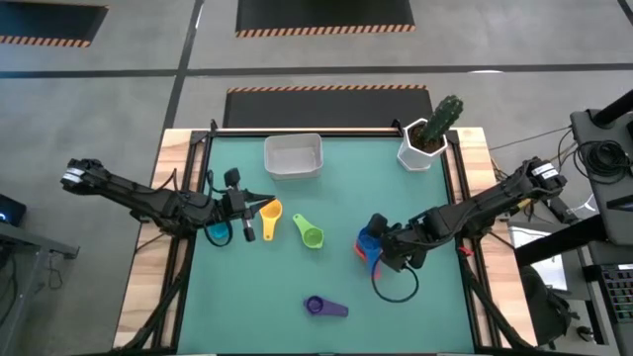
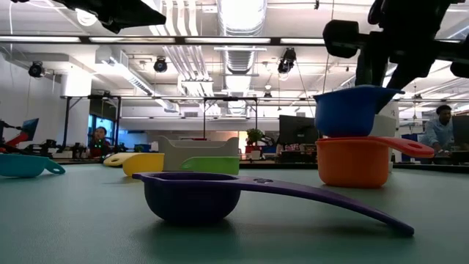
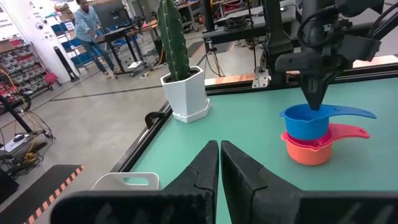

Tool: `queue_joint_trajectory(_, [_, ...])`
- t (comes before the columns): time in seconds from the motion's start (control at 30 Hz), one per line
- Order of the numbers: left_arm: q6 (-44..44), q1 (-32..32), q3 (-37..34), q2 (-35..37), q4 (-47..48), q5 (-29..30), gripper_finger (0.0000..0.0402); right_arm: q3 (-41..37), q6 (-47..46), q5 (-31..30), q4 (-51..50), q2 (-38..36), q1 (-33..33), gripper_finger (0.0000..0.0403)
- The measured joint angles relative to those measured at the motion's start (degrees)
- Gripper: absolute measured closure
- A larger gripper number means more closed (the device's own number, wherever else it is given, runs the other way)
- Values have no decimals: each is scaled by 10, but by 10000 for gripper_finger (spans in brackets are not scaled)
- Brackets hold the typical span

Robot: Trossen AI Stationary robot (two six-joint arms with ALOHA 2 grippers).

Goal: Nest measuring cups in basket
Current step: Stack the blue measuring cup on top of the red measuring cup

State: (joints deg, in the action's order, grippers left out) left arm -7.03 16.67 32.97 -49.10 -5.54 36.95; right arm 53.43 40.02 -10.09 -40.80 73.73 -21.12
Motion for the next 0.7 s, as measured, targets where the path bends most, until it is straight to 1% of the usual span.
queue_joint_trajectory(0.23, [0,0,0,0,0,0,402,0,-41,0,-4,2,0,394])
queue_joint_trajectory(0.47, [0,0,0,0,0,0,402,0,-45,1,-2,3,0,391])
queue_joint_trajectory(0.7, [0,0,0,0,0,0,402,0,-61,2,-1,3,0,354])
